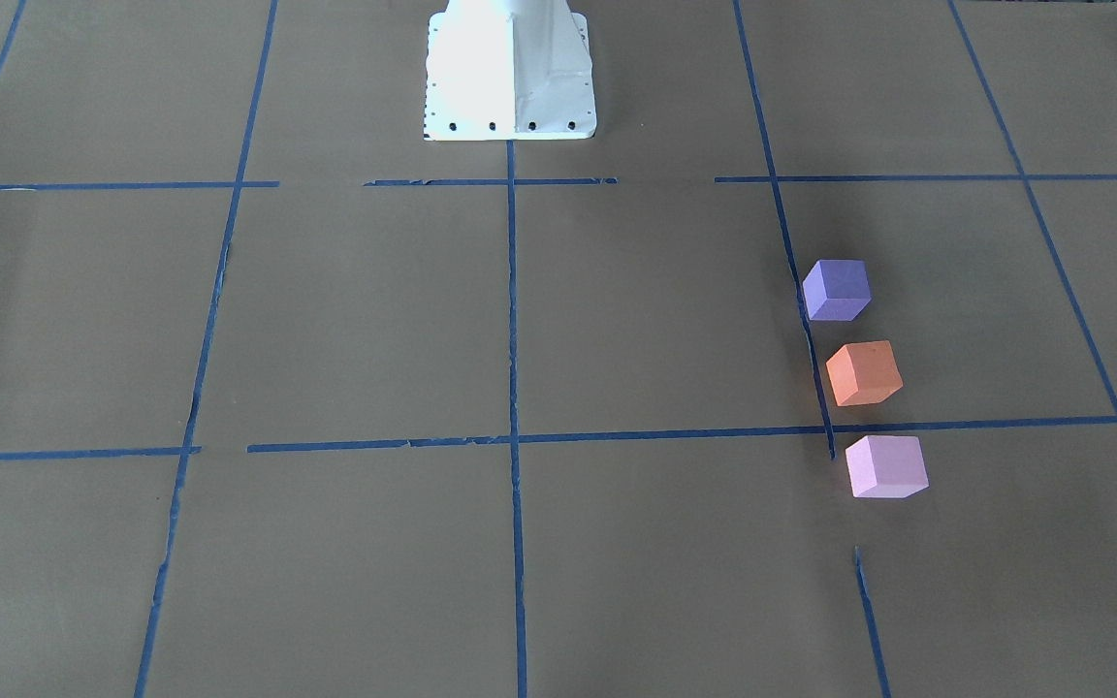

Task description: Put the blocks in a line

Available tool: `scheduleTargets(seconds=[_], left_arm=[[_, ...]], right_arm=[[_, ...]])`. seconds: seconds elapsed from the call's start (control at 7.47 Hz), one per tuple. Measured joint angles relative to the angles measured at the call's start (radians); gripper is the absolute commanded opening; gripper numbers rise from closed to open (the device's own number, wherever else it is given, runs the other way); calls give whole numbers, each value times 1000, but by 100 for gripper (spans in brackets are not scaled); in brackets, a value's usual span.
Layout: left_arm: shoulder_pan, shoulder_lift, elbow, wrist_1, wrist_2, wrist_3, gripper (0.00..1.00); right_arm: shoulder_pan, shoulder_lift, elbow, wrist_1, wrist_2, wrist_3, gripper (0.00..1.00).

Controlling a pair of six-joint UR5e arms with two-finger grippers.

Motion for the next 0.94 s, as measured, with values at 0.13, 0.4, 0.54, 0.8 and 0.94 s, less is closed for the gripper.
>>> scheduleTargets(seconds=[0.13, 0.4, 0.54, 0.8, 0.94], left_arm=[[0, 1, 1, 0, -1, -1, 100], [0, 2, -1, 2, -1, -3, 100], [0, 0, 1, 2, -2, -3, 100], [0, 2, 14, 7, -42, -1, 100], [0, 3, 10, 10, -75, -1, 100]], right_arm=[[0, 0, 0, 0, 0, 0, 100], [0, 0, 0, 1, 0, 0, 100], [0, 0, 0, 1, 0, 0, 100], [0, 0, 0, 1, 0, 0, 100], [0, 0, 0, 1, 0, 0, 100]])
